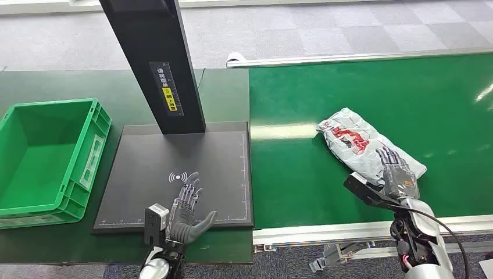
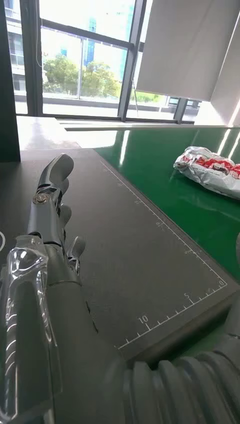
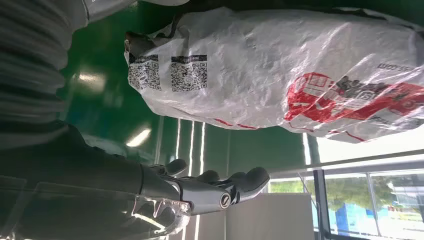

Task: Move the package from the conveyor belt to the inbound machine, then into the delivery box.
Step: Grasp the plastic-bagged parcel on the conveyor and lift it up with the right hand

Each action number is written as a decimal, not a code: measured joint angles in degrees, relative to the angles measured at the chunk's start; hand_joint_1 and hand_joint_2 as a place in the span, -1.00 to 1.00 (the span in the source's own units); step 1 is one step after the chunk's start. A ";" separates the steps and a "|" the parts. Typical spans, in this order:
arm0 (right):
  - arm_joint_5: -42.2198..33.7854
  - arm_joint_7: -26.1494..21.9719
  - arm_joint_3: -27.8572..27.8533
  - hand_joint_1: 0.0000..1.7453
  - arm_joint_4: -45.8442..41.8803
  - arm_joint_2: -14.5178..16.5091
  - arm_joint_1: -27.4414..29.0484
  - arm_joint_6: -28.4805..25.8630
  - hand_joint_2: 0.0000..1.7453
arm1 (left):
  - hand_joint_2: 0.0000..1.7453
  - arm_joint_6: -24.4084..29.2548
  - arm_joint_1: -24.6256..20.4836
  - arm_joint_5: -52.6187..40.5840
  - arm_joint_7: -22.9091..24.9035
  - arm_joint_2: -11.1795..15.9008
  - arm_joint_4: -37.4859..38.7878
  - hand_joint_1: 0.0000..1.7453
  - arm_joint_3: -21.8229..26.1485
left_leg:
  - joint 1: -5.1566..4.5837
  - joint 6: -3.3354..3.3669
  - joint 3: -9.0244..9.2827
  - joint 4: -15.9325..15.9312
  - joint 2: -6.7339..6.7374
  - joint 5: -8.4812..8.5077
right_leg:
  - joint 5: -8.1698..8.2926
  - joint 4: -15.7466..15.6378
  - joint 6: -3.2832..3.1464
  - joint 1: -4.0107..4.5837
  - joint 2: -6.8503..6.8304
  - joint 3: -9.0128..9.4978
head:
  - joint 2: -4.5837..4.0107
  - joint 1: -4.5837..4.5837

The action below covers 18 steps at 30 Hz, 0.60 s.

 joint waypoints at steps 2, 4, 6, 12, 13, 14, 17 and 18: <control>0.00 0.03 0.00 -1.00 0.92 -0.15 -0.54 0.02 1.00 | 1.00 0.01 0.00 0.02 0.00 0.05 0.00 -1.00 0.00 | 0.00 0.00 -0.01 0.00 -0.01 0.00 | 0.00 0.00 0.00 0.00 0.00 0.00 | 0.00 0.00; 0.00 0.06 0.00 -1.00 2.53 -0.38 -1.47 0.03 1.00 | 1.00 0.02 0.00 0.08 0.00 0.16 0.00 -1.00 0.00 | 0.00 0.00 -0.01 0.00 -0.01 0.00 | 0.00 0.00 0.00 0.00 0.00 -0.01 | 0.00 0.00; 0.00 0.07 0.01 -1.00 3.71 -0.53 -2.10 0.03 1.00 | 1.00 0.02 0.00 0.14 0.00 0.26 0.00 -1.00 0.00 | 0.00 0.00 -0.02 0.00 -0.01 0.00 | 0.00 0.00 0.00 0.00 0.00 -0.01 | 0.00 0.00; 0.03 0.08 0.02 -1.00 5.66 -0.69 -2.84 0.03 1.00 | 1.00 0.02 0.00 0.17 0.00 0.33 0.00 -1.00 -0.01 | 0.00 0.00 -0.02 0.00 -0.01 0.00 | 0.00 0.00 0.00 0.00 0.00 0.00 | 0.00 0.00; 0.05 0.10 0.02 -1.00 5.91 -0.70 -2.93 0.05 1.00 | 1.00 0.03 0.00 0.18 0.00 0.33 0.00 -1.00 -0.01 | 0.00 0.00 -0.02 0.00 -0.01 0.00 | 0.00 0.00 0.00 0.00 0.00 0.00 | 0.00 0.00; 0.09 0.18 0.02 -1.00 6.24 -0.70 -3.10 0.15 1.00 | 1.00 0.03 0.01 0.19 0.00 0.33 0.00 -1.00 -0.01 | 0.00 0.00 -0.02 0.00 -0.01 0.00 | 0.00 0.00 0.00 0.00 0.00 0.00 | 0.00 0.00; 0.33 0.79 0.04 -1.00 7.86 -0.92 -4.27 1.27 1.00 | 1.00 0.09 0.01 0.30 0.00 0.35 0.00 -1.00 -0.02 | 0.00 0.00 -0.02 0.00 -0.01 0.00 | 0.00 0.00 0.00 0.00 0.00 0.00 | 0.00 0.01; 0.43 1.07 0.05 -1.00 8.58 -1.09 -4.87 1.84 1.00 | 1.00 0.10 0.00 0.33 0.00 0.36 0.00 -1.00 -0.02 | 0.00 0.00 -0.01 0.00 -0.01 0.00 | 0.00 0.00 0.00 0.00 0.00 0.00 | 0.00 0.00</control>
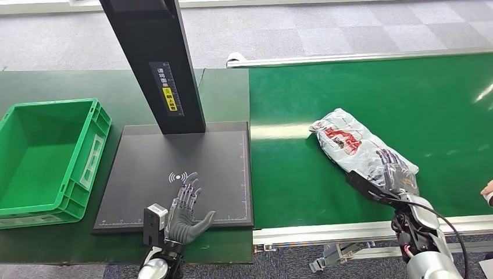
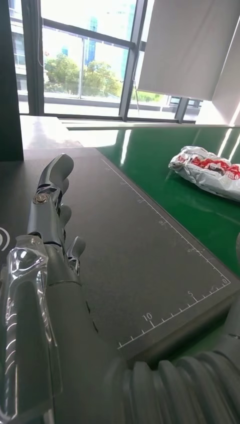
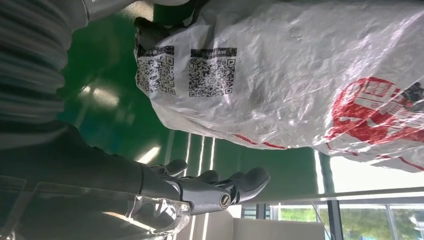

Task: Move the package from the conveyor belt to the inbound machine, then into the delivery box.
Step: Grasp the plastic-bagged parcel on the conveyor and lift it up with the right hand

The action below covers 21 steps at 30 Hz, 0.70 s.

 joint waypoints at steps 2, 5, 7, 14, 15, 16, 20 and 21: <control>0.04 0.44 0.01 -1.00 1.67 -0.40 -1.38 1.05 1.00 | 1.00 -0.05 -0.01 0.02 0.00 0.03 0.00 -1.00 -0.04 | 0.00 0.00 0.00 0.00 0.00 0.00 | 0.00 0.00 0.00 0.00 0.00 0.00 | 0.00 0.00; -0.55 0.62 -0.07 -1.00 4.11 -0.91 -3.23 2.19 1.00 | 1.00 -0.15 -0.09 0.02 0.00 0.14 0.02 -1.00 -0.28 | 0.00 0.00 0.01 0.00 0.00 0.00 | 0.00 0.00 0.00 0.00 0.00 0.00 | 0.00 0.00; -1.11 0.65 -0.30 -1.00 5.24 -1.10 -3.93 2.91 1.00 | 1.00 -0.16 -0.26 0.02 0.00 0.19 0.04 -1.00 -0.43 | 0.00 0.00 0.00 0.01 -0.01 0.00 | 0.00 0.00 0.00 0.00 0.00 0.00 | 0.00 0.00; -2.66 1.63 -1.10 -1.00 8.16 -1.14 -5.13 5.16 1.00 | 1.00 -0.16 -0.79 0.08 0.00 0.40 0.36 -1.00 -1.03 | 0.00 0.00 -0.01 0.01 -0.01 0.00 | 0.00 0.00 0.00 0.00 -0.01 0.00 | 0.00 0.00; -2.78 1.70 -1.20 -1.00 8.47 -1.09 -5.19 5.39 1.00 | 1.00 -0.16 -0.80 0.09 0.00 0.42 0.37 -1.00 -1.16 | 0.00 0.00 -0.01 0.01 -0.01 0.00 | 0.00 0.00 0.00 0.00 -0.01 0.00 | 0.00 0.00; -2.87 1.77 -1.30 -1.00 8.78 -1.01 -5.23 5.59 1.00 | 1.00 -0.16 -0.81 0.10 0.00 0.43 0.38 -1.00 -1.31 | 0.00 0.00 -0.01 0.01 -0.01 0.00 | 0.00 0.00 0.00 0.00 -0.01 0.00 | 0.00 0.00; -3.21 2.07 -1.58 -0.50 9.80 -0.57 -5.22 6.34 1.00 | 1.00 -0.15 -0.82 0.16 0.00 0.43 0.37 -1.00 -1.67 | 0.00 0.00 -0.01 0.01 -0.01 0.00 | 0.00 0.00 0.00 0.00 -0.01 0.00 | 0.00 0.00; -3.30 2.10 -1.67 -0.01 9.99 -0.41 -5.21 6.52 1.00 | 1.00 -0.15 -0.82 0.17 0.00 0.43 0.37 -1.00 -1.69 | 0.00 0.00 -0.01 0.01 -0.01 0.00 | 0.00 0.00 0.00 0.00 -0.01 0.00 | 0.00 0.01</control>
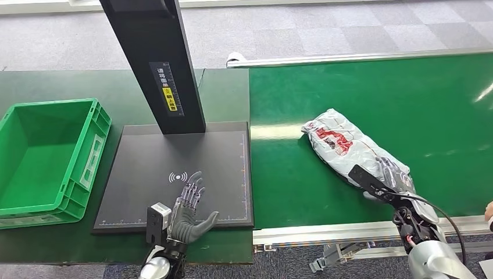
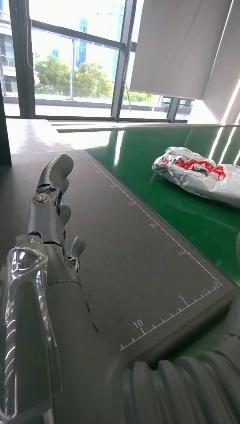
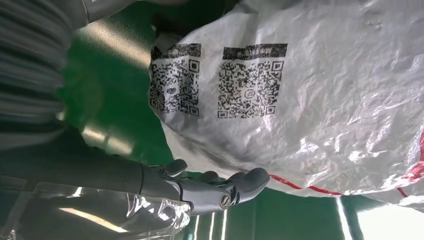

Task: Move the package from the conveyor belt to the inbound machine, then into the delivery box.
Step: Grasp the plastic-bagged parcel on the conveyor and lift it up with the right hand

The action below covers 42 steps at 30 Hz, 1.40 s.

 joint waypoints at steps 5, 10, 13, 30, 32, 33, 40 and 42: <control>0.05 -0.92 -0.24 1.00 0.61 1.08 0.34 0.97 1.00 | 1.00 -0.02 0.00 0.02 0.01 -0.02 -0.02 -1.00 -0.20 | 0.00 0.00 0.00 0.00 0.00 0.00 | 0.00 0.00 0.00 0.00 0.00 0.00 | 0.00 -0.01; 0.52 -2.21 -0.24 1.00 0.64 2.27 0.66 0.54 1.00 | 1.00 -0.01 0.00 0.01 0.22 -0.02 -0.16 -1.00 -0.39 | 0.00 0.00 0.01 0.00 0.00 0.00 | 0.00 0.00 0.00 0.01 0.00 0.00 | 0.00 -0.01; 0.53 -2.76 -0.24 1.00 0.64 2.79 0.67 0.03 1.00 | 1.00 -0.02 -0.01 -0.03 0.33 -0.02 -0.37 -1.00 -0.49 | 0.00 0.00 0.01 0.00 0.00 0.00 | 0.00 0.00 0.00 0.00 0.00 0.00 | 0.00 -0.01; -11.41 -14.85 -1.92 1.00 -9.85 6.62 4.00 -2.33 1.00 | 1.00 0.28 0.08 -0.39 0.21 -0.02 -0.97 -1.00 -0.21 | 0.01 0.00 -0.02 0.00 -0.03 0.01 | 0.00 0.01 0.00 0.01 -0.03 0.01 | 0.00 -0.01; -13.34 -13.22 -0.69 1.00 -17.80 7.61 6.57 -0.80 1.00 | 1.00 0.69 0.23 -0.72 0.02 0.02 -2.09 -1.00 0.33 | 0.01 0.00 -0.05 0.00 -0.09 0.01 | 0.00 0.01 0.00 0.01 -0.05 -0.01 | 0.00 -0.01; -14.01 -11.73 0.43 1.00 -22.45 7.94 7.88 0.16 1.00 | 1.00 0.94 0.35 -1.01 -0.06 0.06 -2.85 -1.00 0.75 | 0.01 0.00 -0.06 -0.01 -0.13 0.01 | -0.01 0.01 0.00 0.01 -0.06 -0.03 | 0.00 0.00; -13.74 -5.27 10.15 1.00 -44.90 8.31 11.07 5.67 1.00 | 1.00 3.53 0.62 -3.86 -1.06 0.85 -8.60 -1.00 4.80 | 0.02 -0.01 -0.05 -0.02 -0.10 0.03 | -0.01 0.02 -0.01 0.02 -0.06 -0.05 | 0.00 0.00; -13.45 -4.98 12.44 1.00 -46.95 8.32 10.90 6.62 1.00 | 1.00 4.58 0.60 -4.63 -1.63 1.07 -10.21 -1.00 6.04 | 0.02 0.00 -0.05 -0.02 -0.12 0.05 | -0.01 0.02 -0.01 0.02 -0.06 -0.02 | 0.00 0.01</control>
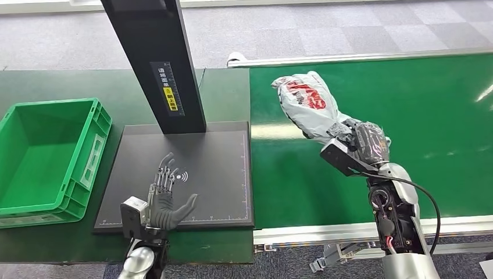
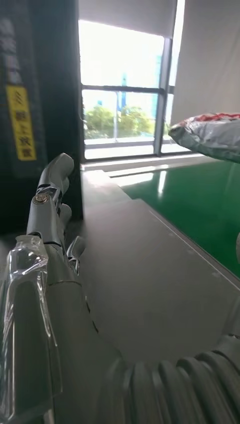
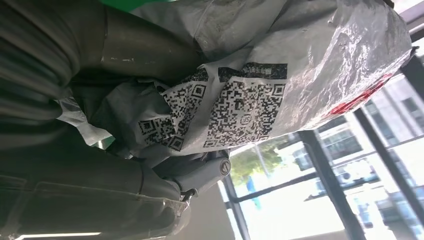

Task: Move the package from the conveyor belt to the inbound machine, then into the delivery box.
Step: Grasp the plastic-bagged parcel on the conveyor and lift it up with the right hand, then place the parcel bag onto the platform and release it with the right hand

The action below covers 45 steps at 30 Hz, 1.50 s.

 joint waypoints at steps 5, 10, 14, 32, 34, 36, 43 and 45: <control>0.11 0.21 5.12 1.00 -1.24 0.11 -1.15 1.52 1.00 | 1.00 1.71 -0.06 -1.36 -0.76 0.54 -3.75 -1.00 2.39 | 0.00 0.02 0.02 0.00 -0.04 0.02 | 0.00 0.00 0.00 0.00 -0.03 0.03 | 0.00 0.00; 0.06 0.18 9.14 1.00 -0.22 0.54 -3.40 4.75 1.00 | 1.00 4.62 -0.13 -3.08 -1.95 1.15 -5.90 -1.00 3.64 | 0.00 0.02 -0.01 0.00 -0.08 0.02 | 0.00 0.01 0.00 0.00 -0.05 0.02 | 0.00 0.01; -0.91 -0.76 14.14 1.00 4.46 2.00 -6.06 6.99 1.00 | 1.00 8.12 -0.92 -5.39 -2.31 1.88 -6.91 -1.00 4.66 | 0.02 0.01 0.02 0.00 -0.09 0.02 | 0.00 0.01 0.00 0.02 -0.05 0.02 | 0.00 -0.01; -6.26 -1.39 31.38 1.00 18.79 15.81 -17.35 11.86 1.00 | 1.00 10.97 -5.06 -6.50 -2.20 2.20 -6.24 -1.00 9.98 | 0.05 -0.01 0.04 -0.01 0.08 0.05 | 0.01 0.03 -0.03 0.06 0.00 -0.03 | 0.00 0.01; -6.65 -1.12 32.50 1.00 18.82 17.01 -17.98 12.31 1.00 | 1.00 10.97 -5.43 -6.50 -2.20 2.19 -5.86 -1.00 10.25 | 0.06 -0.01 0.04 -0.01 0.10 0.05 | 0.01 0.04 -0.03 0.06 0.00 -0.02 | 0.00 0.01; -6.95 -0.85 33.35 1.00 18.82 17.79 -18.38 12.50 1.00 | 1.00 10.97 -5.68 -6.50 -2.20 2.19 -5.55 -1.00 10.54 | 0.05 -0.01 0.04 -0.01 0.11 0.05 | 0.01 0.04 -0.03 0.06 0.00 -0.02 | 0.00 0.01; -7.16 -0.83 34.78 1.00 18.85 18.60 -18.96 12.76 1.00 | 1.00 10.98 -6.10 -6.50 -2.20 2.19 -5.10 -1.00 11.04 | 0.03 -0.01 0.02 -0.01 0.10 0.05 | 0.01 0.03 -0.03 0.04 0.00 -0.02 | 0.00 0.02; -7.38 -1.27 35.27 0.40 18.85 18.88 -19.09 13.30 1.00 | 1.00 11.03 -6.18 -6.50 -2.20 2.19 -4.94 -1.00 11.20 | 0.04 -0.01 0.02 -0.01 0.10 0.04 | 0.01 0.03 -0.03 0.05 0.00 -0.02 | 0.00 0.02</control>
